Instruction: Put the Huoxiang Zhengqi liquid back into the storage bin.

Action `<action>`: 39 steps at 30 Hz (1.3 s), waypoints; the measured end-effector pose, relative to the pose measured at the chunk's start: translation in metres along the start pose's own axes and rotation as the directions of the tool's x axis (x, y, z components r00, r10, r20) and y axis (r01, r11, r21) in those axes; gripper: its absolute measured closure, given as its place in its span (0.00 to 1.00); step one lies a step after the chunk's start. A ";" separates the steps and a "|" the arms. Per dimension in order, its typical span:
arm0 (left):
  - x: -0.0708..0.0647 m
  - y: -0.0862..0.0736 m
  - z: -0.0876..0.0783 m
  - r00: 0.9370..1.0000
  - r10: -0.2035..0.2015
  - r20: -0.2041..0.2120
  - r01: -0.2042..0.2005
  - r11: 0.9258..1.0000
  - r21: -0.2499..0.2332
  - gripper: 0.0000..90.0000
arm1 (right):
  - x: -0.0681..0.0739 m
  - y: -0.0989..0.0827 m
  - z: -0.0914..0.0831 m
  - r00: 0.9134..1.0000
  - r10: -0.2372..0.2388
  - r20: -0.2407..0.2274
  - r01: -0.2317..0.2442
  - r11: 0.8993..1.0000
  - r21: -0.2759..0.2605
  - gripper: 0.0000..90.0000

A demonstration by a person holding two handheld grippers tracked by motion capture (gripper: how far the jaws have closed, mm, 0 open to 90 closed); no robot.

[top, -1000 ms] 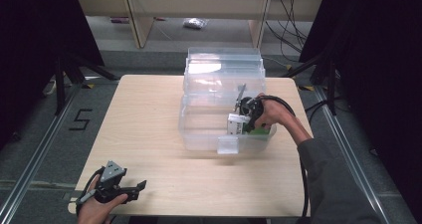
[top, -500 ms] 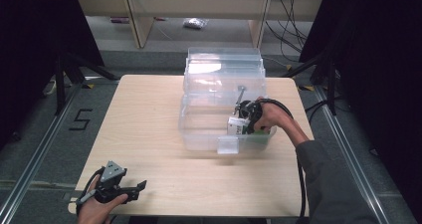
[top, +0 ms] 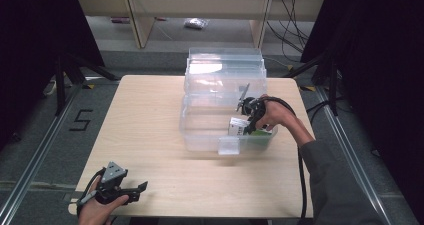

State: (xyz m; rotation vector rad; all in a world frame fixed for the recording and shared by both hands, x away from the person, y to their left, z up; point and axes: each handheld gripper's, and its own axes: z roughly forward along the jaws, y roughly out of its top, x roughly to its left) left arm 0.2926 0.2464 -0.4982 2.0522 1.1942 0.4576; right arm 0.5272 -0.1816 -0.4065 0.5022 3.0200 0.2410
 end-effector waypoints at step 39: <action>0.000 0.000 0.000 1.000 -0.016 -0.006 0.015 1.000 -0.014 0.17 | 0.028 -0.020 -0.068 0.970 0.225 0.095 -0.171 0.903 -0.394 0.44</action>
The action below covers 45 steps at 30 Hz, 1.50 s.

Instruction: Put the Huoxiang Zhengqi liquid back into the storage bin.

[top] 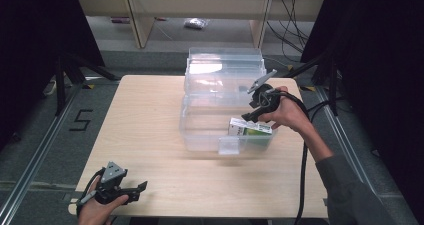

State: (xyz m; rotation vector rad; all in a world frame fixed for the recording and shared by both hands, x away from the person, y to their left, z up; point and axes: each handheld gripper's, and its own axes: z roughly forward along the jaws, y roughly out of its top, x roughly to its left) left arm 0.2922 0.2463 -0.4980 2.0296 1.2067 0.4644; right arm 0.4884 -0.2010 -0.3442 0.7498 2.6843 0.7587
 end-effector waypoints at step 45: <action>0.000 0.000 0.001 1.000 0.004 -0.005 -0.004 1.000 0.004 0.17 | 0.043 -0.073 -0.026 0.990 0.138 0.036 -0.124 0.958 -0.259 0.34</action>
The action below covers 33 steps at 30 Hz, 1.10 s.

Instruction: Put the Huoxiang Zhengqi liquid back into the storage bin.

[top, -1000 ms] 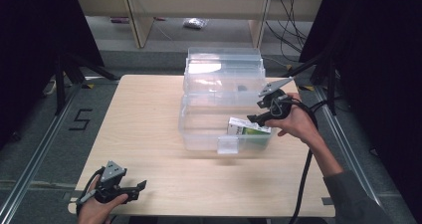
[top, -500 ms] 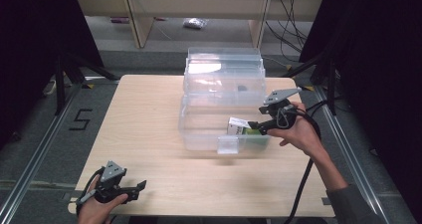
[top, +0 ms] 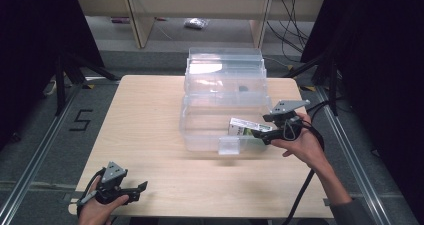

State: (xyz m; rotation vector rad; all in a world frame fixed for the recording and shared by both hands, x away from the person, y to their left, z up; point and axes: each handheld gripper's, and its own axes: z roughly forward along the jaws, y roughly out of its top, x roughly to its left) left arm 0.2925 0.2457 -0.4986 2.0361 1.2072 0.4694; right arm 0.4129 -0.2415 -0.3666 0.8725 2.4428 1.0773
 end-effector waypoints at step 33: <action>-0.001 0.000 -0.001 1.000 -0.003 -0.005 0.003 1.000 0.005 0.17 | 0.021 -0.028 0.014 1.000 0.015 -0.021 -0.015 1.000 0.019 0.30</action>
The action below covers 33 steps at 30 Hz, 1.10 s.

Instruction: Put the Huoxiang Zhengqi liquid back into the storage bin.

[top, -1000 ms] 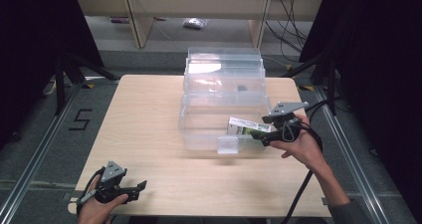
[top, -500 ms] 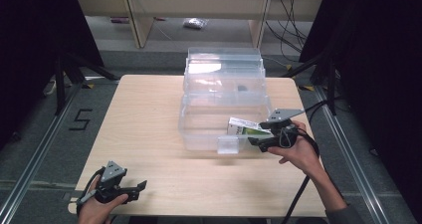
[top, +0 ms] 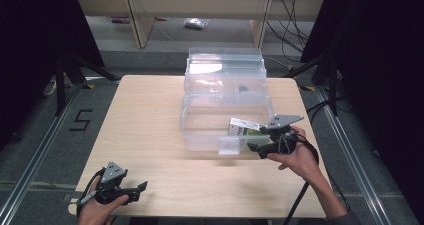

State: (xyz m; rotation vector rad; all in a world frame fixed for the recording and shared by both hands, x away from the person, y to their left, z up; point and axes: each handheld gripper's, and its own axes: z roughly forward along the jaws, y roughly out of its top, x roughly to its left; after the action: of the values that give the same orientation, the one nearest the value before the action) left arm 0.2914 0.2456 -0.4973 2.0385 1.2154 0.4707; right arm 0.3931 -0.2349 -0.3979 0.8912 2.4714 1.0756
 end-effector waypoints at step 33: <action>0.000 0.000 0.000 1.000 0.000 0.003 0.000 1.000 0.000 0.17 | 0.026 -0.033 -0.005 0.999 0.036 -0.004 -0.036 0.998 -0.059 0.28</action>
State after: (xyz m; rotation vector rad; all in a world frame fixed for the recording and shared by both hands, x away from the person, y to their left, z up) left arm 0.2917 0.2455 -0.4976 2.0384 1.2139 0.4679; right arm 0.3575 -0.2381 -0.4193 0.9209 2.4211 1.1559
